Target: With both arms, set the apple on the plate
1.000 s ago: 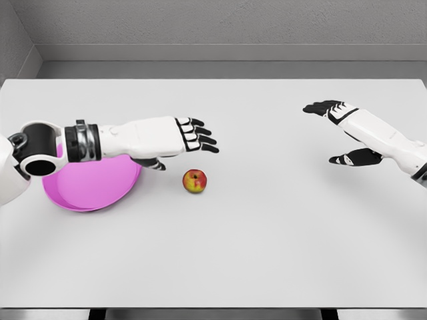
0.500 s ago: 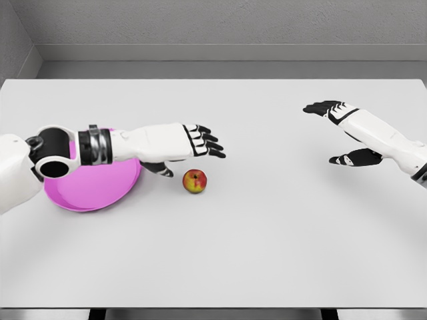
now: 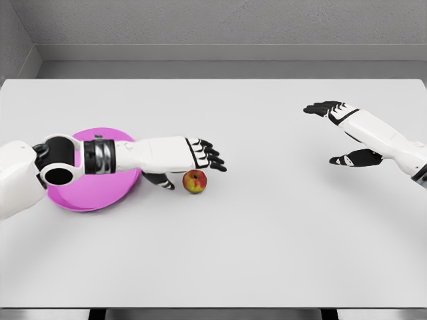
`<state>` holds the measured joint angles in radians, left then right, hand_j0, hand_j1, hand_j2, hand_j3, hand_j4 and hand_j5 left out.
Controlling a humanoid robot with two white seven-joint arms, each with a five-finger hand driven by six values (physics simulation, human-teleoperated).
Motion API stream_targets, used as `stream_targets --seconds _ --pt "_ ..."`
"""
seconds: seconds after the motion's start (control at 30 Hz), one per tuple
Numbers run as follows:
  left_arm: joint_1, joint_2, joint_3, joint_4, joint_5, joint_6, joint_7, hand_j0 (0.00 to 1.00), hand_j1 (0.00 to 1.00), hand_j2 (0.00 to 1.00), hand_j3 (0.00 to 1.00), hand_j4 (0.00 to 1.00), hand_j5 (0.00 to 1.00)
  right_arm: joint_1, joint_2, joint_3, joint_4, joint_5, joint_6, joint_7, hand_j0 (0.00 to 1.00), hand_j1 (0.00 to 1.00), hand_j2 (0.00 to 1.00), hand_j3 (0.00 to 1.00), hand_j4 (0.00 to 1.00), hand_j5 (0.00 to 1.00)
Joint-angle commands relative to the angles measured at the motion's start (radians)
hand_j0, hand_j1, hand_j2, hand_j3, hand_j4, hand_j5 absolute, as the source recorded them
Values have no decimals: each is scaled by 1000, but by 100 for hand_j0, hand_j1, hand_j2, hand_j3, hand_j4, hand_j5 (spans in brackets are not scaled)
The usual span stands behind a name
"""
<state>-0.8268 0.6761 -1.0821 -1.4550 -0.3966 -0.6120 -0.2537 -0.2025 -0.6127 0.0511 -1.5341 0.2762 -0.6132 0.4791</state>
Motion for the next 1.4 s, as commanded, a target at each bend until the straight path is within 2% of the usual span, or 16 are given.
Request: stream_targets --seconds 0.0,0.27,0.5,0.77,1.07,1.27,1.37 --pt "0 -3 -10 13 7 1 1 100 100 100 100 100 100 0 -1 0 -1 -8 2 -1 100 100 100 100 100 100" --pt "-3 -47 -12 54 2 1 -4 100 100 100 100 100 100 0 -1 0 -1 -8 2 -1 100 100 100 100 100 100" --pt "-5 -52 -18 68 2 1 -21 92 92 92 92 92 92 0 -1 0 -1 -8 2 -1 100 100 100 100 100 100" --pt "-3 -86 -19 99 -1 1 -27 92 92 92 92 92 92 0 -1 0 -1 -8 2 -1 100 100 100 100 100 100" --pt "-2 -87 -38 119 -1 1 -27 92 92 92 92 92 92 0 -1 1 -1 -8 2 -1 100 100 100 100 100 100" --pt "0 -87 -38 119 -2 1 -47 80 80 80 80 80 80 0 -1 1 -1 -9 2 -1 100 100 100 100 100 100" --pt "5 -87 -38 119 -2 1 -48 77 77 77 77 77 77 0 -1 1 -1 -9 2 -2 100 100 100 100 100 100"
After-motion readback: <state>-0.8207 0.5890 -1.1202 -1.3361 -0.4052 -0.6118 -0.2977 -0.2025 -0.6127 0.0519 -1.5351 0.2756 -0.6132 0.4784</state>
